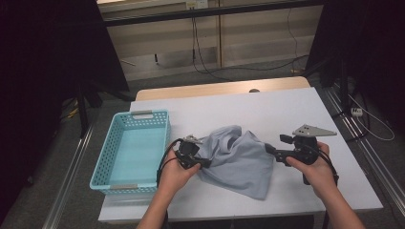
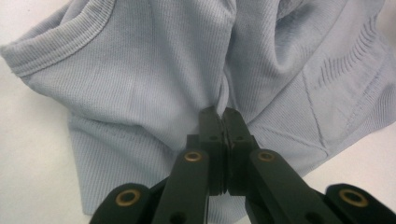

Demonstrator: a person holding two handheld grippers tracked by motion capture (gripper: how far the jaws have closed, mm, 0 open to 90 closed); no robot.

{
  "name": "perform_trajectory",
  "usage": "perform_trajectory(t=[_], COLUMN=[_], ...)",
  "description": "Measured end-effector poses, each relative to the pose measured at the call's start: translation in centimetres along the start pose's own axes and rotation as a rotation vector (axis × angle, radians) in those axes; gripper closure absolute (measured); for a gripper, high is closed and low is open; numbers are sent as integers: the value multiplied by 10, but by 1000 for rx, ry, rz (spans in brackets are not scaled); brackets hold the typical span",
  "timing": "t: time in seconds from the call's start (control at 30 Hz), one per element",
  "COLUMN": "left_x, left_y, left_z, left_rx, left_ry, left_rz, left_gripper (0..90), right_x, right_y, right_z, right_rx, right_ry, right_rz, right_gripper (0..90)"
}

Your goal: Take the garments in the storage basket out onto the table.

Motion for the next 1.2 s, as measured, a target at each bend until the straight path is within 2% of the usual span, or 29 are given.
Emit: perform_trajectory(t=[0.13,0.23,0.4,0.67,0.73,0.77,0.97,1.17,1.2], left_x=[-3,-5,-7,-13,-14,-15,-16,-17,-17], left_y=[3,4,3,5,6,7,8,7,7], left_z=[-1,-2,-4,-8,-10,-10,-12,-13,-13], left_rx=[0,-10,-11,-22,-24,-18,-21,-37,-37], left_ry=[8,6,1,-3,1,2,5,3,5], left_rz=[9,6,10,14,17,18,21,20,21], left_gripper=[888,888,888,888,888,888,888,888,888], right_x=[0,3,12,39,47,54,69,82,84], right_y=[-8,-16,-17,-5,-2,1,6,14,16], right_z=[6,8,8,14,15,16,16,14,15], right_rx=[4,5,2,-30,-27,-10,-2,-8,-6], right_ry=[-7,-2,14,42,50,49,71,91,89], right_rz=[-8,-33,-40,-3,5,19,32,51,61], right_gripper=[285,285,286,286,285,285,277,330,363])
Point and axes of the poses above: each handheld gripper's, and its own axes: x roughly forward along the jaws, z roughly out of its top, y roughly to its left, the point moved 8 cm from there along x, roughly forward along the jaws, and after that the axes turned 7 degrees about -x, right-handed, at the moved point
